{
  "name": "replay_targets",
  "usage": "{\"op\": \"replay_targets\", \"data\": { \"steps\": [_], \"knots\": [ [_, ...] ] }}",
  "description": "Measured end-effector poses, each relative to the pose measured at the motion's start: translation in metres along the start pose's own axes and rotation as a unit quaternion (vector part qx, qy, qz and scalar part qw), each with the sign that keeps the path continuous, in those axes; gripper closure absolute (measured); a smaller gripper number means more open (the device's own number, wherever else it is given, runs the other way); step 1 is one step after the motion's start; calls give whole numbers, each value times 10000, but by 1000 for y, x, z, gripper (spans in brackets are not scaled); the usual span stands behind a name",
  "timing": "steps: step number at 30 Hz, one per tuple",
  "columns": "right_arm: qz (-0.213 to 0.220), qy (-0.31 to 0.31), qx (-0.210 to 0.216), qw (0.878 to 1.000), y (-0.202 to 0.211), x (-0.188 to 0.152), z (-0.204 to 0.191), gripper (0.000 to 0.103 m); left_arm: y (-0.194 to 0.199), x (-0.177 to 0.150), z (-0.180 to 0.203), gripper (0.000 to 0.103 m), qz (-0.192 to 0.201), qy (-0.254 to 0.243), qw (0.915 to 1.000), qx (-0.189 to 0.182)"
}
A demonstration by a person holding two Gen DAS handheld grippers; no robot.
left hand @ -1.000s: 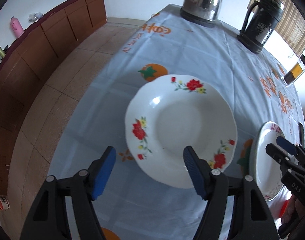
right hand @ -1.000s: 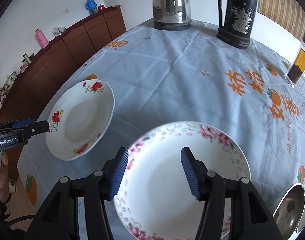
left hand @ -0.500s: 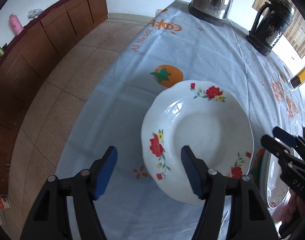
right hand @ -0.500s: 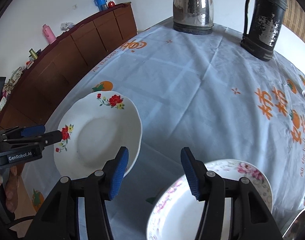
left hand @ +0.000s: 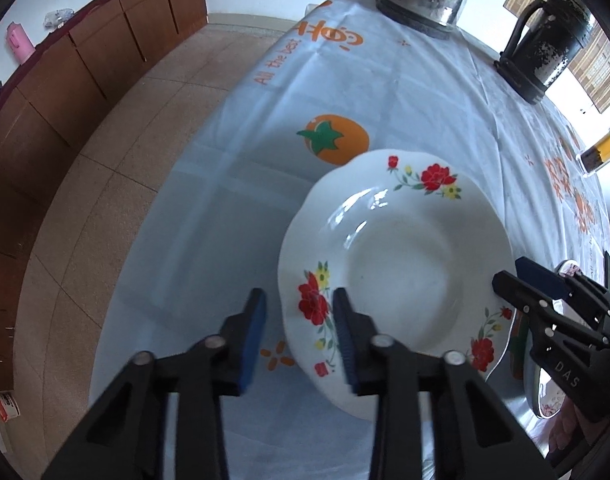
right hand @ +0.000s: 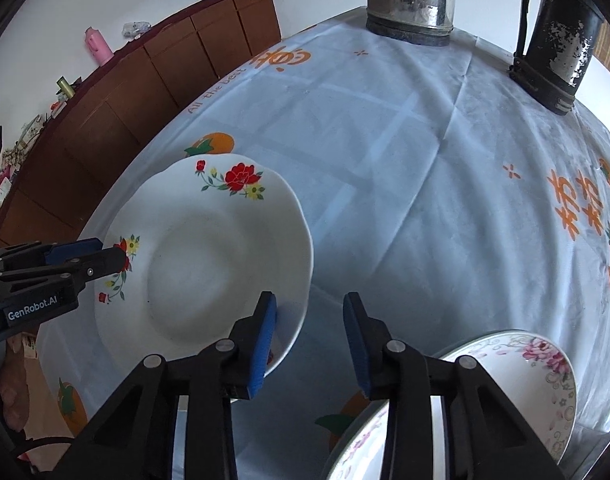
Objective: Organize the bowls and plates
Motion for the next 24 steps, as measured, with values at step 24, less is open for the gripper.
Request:
{"op": "replay_targets", "data": {
  "steps": [24],
  "knots": [
    [-49, 13, 122, 9999, -3, 1, -10, 81, -1, -5, 3, 86, 54, -93, 9998, 166]
  ]
}}
Point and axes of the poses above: each gripper's, at about its wrist camera, not at the fingertips, and y roughly against the way its jaws point, z to its right, x to its top, the point moved 6 cm from there along -y, roughly the way its jaws point, and after that the axes turned 15 degrees about y, right-handed, at the moved point
